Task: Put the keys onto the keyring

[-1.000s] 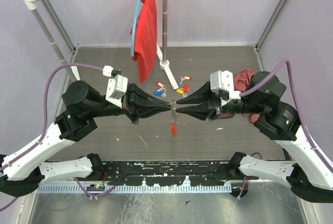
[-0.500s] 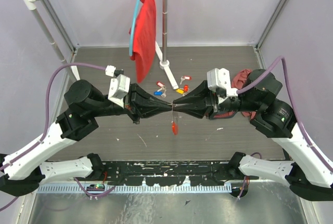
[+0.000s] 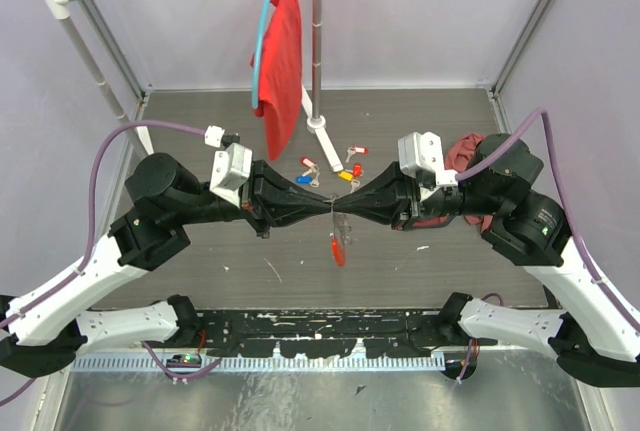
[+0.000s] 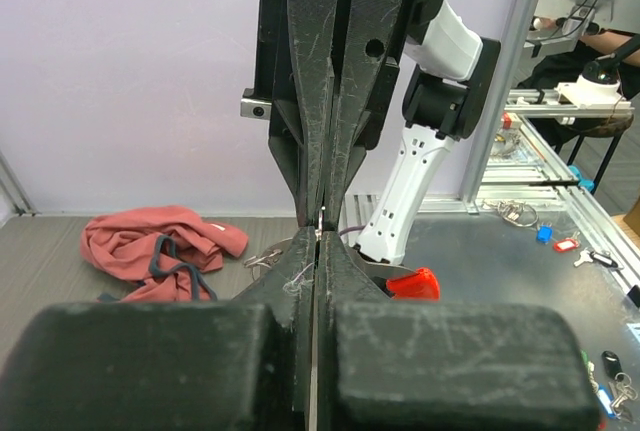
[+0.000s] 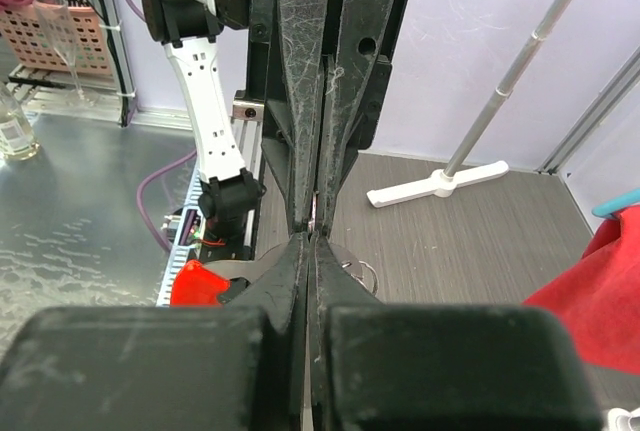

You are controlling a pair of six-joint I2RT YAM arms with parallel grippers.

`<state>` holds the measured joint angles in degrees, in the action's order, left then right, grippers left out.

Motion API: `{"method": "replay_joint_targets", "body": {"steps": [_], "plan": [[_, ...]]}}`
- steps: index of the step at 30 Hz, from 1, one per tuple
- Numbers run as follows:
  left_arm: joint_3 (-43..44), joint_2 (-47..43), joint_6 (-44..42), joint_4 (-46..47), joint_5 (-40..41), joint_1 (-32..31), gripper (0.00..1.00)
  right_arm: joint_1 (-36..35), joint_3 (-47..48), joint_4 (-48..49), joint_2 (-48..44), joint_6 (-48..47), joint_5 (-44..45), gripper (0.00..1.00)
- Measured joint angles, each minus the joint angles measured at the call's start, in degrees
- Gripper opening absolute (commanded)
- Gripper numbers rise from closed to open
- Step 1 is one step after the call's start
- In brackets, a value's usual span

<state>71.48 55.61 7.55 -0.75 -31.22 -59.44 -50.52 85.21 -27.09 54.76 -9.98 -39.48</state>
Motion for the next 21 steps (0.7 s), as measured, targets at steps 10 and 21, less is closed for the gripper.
{"method": "replay_joint_targets", "body": {"steps": [10,21], "plan": [[0.0,-0.8,-2.5,-2.6,2.3,0.0,0.43,0.0,-1.1,-0.2,-0.4,1.0,6.6,0.01],[0.0,-4.6,-6.1,-7.3,7.0,0.0,0.47,0.0,-13.3,4.9,-7.2,-4.9,11.4,0.01]]}}
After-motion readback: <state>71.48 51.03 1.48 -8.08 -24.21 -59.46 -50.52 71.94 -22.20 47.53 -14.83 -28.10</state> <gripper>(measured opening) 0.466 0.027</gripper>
